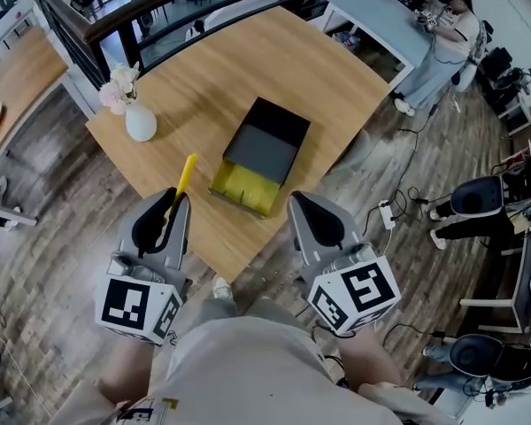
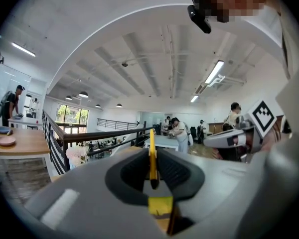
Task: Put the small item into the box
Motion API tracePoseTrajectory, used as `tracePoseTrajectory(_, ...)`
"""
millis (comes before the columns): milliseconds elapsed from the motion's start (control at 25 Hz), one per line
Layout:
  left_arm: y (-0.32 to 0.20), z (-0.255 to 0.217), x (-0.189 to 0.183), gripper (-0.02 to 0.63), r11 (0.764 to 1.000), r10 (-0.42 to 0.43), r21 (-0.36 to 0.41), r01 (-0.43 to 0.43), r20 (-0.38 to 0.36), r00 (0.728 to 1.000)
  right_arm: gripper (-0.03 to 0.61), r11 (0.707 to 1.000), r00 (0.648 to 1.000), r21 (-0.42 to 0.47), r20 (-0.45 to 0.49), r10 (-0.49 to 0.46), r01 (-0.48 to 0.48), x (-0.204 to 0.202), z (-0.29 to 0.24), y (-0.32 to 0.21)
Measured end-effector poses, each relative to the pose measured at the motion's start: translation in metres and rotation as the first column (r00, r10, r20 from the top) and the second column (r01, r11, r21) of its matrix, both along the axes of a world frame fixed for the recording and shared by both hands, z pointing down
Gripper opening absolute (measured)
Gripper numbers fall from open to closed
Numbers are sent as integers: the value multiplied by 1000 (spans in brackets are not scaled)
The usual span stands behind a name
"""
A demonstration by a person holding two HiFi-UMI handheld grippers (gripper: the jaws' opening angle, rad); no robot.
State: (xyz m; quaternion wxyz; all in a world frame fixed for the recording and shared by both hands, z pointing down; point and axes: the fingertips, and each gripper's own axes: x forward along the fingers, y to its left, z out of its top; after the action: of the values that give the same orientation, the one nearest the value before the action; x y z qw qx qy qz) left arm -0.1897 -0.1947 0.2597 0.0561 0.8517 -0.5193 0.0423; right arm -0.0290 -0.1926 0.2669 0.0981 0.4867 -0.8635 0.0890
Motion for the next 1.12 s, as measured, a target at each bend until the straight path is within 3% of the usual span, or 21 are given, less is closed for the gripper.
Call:
tracePoseTrajectory(520, -13, -1, 30, 52, 999, -40, -20, 41, 33, 999, -2, 997, 997, -34, 33, -75, 76, 19, 9, -19)
tracePoseTrajectory(720, -15, 4, 35, 51, 998, -49, -31, 50, 37, 998, -2, 994, 992, -59, 86, -87, 92, 23, 14, -25)
tracePoseTrajectory(960, -25, 14, 41, 51, 997, -45, -57, 47, 40, 998, -2, 996, 996, -47, 42, -80, 82, 29, 20, -33)
tracePoseTrajectory(1120, -42, 23, 48, 52, 997, -18, -67, 24, 91, 996, -2, 996, 997, -51, 37, -74, 76, 31, 25, -44)
